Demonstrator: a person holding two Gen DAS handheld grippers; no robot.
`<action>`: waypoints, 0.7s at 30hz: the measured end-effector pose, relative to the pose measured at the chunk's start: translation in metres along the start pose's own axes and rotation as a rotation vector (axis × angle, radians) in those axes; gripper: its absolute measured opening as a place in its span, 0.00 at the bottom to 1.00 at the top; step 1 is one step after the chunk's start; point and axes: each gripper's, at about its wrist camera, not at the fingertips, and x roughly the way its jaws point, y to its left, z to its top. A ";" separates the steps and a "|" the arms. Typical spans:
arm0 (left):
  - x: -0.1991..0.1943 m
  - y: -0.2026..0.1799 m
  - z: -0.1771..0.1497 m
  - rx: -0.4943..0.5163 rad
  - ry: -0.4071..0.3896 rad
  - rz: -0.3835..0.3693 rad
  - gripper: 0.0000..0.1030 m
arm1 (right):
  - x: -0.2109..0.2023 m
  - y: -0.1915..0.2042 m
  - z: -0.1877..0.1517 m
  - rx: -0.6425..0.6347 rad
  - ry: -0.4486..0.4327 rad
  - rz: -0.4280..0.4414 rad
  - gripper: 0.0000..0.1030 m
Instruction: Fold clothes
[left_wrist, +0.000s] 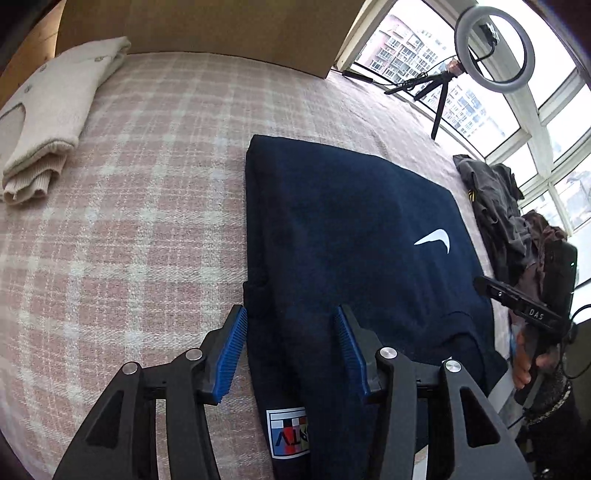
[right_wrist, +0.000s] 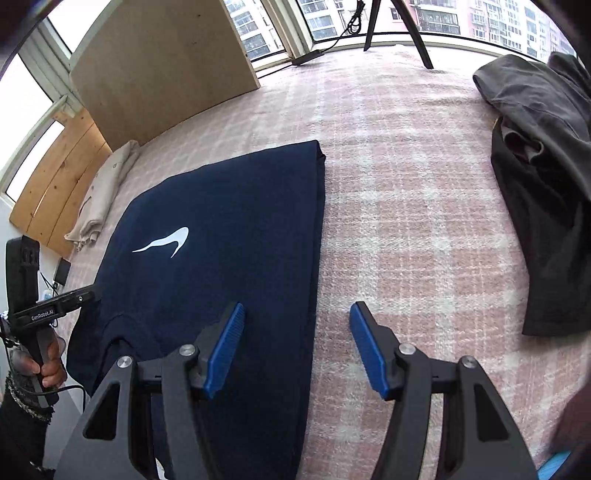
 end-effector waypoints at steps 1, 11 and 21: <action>0.000 -0.001 0.000 0.005 -0.003 0.015 0.46 | 0.001 0.002 0.001 -0.011 0.001 -0.003 0.57; 0.011 -0.028 0.000 0.110 -0.004 0.158 0.59 | 0.009 0.009 0.004 -0.074 0.012 0.007 0.54; 0.016 -0.047 -0.001 0.118 -0.010 0.112 0.17 | 0.023 0.009 0.002 0.041 0.049 0.239 0.17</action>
